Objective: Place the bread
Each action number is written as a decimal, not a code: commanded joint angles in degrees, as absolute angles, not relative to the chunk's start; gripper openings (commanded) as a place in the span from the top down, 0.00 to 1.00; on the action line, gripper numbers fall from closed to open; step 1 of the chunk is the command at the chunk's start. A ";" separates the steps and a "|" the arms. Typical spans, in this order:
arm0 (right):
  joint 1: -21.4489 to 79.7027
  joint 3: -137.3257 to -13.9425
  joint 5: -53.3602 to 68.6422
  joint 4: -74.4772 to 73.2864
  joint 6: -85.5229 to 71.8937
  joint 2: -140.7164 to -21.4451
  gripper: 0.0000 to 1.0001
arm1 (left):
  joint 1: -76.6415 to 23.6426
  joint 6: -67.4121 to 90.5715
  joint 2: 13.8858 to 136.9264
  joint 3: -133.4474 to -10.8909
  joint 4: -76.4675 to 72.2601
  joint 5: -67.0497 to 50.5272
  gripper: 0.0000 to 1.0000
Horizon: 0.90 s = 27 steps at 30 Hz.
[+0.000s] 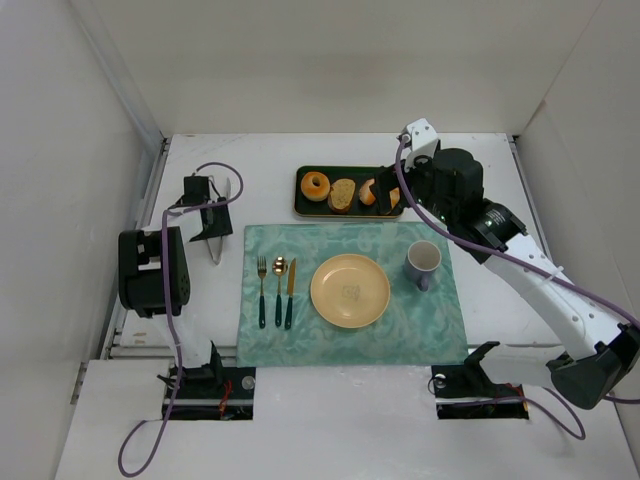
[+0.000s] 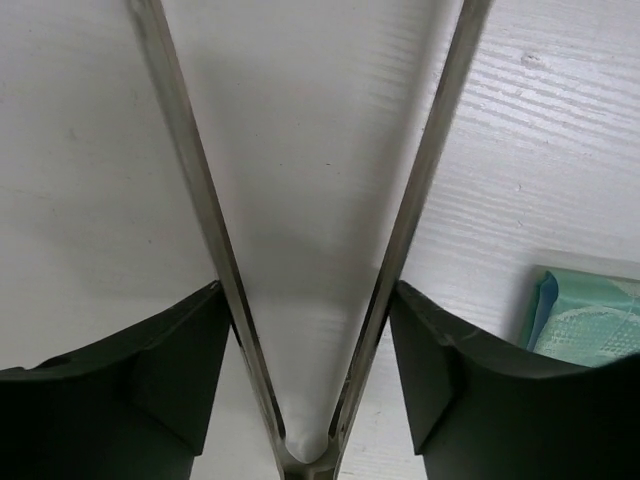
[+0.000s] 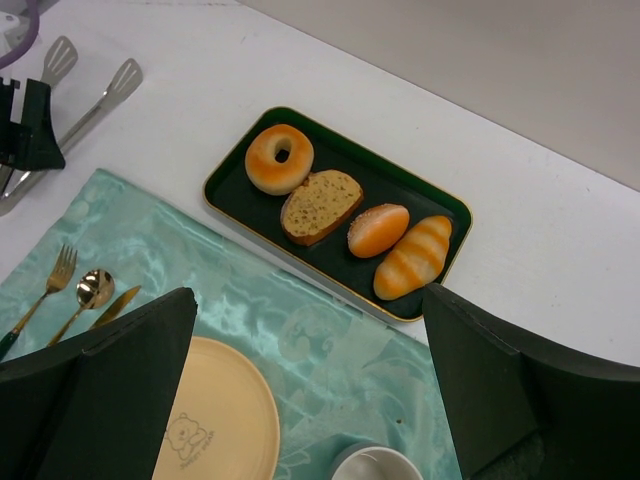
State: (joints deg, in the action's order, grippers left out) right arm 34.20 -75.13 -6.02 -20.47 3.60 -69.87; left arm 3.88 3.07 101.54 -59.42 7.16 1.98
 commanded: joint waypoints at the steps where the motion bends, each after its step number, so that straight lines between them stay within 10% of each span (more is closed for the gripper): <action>1: 34.28 -75.23 -7.03 -17.40 3.08 -68.29 0.00 | 4.31 2.37 102.13 -60.82 8.44 1.23 0.42; 8: 34.28 -75.23 -7.03 -17.40 3.08 -67.76 0.00 | 4.31 2.99 100.12 -60.82 8.44 1.23 0.61; 27: 34.28 -74.71 -9.40 -15.83 3.08 -67.76 0.00 | -3.16 5.80 78.50 -63.36 11.77 -7.29 0.61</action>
